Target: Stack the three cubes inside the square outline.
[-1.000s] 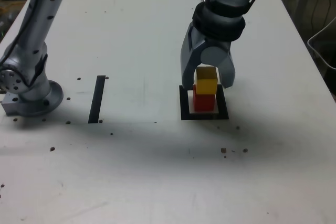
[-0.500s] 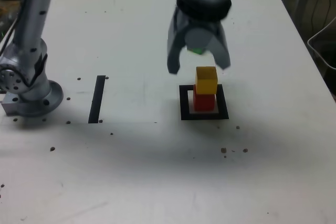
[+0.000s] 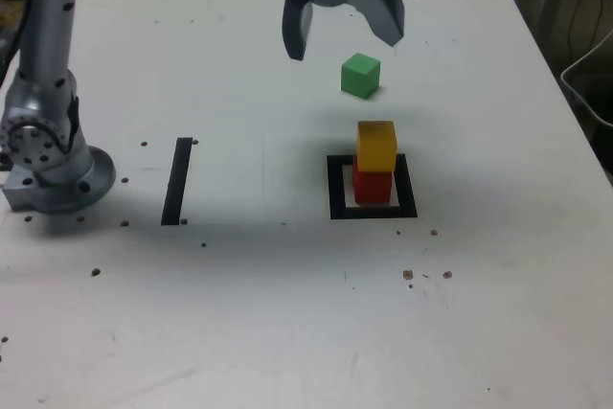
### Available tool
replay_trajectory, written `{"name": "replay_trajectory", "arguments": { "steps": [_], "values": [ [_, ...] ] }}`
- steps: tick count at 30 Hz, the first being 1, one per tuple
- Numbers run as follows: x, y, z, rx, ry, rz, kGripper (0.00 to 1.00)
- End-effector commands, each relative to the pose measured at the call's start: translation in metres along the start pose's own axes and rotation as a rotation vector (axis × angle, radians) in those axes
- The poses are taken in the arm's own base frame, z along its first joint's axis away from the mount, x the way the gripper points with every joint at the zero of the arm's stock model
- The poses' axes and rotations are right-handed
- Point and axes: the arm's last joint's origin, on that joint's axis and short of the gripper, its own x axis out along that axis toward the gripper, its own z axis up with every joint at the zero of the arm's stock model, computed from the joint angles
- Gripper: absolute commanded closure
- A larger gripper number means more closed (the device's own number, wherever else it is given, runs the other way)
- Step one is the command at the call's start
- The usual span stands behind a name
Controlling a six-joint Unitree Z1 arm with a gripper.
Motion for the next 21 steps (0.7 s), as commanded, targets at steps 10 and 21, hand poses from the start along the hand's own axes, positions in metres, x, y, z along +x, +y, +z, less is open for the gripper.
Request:
{"name": "replay_trajectory", "arguments": {
  "steps": [10,21],
  "values": [
    [0.018,0.061,0.003,0.042,0.072,0.048,0.0],
    [0.031,0.09,0.016,0.166,0.075,0.043,0.0]
  ]
}}
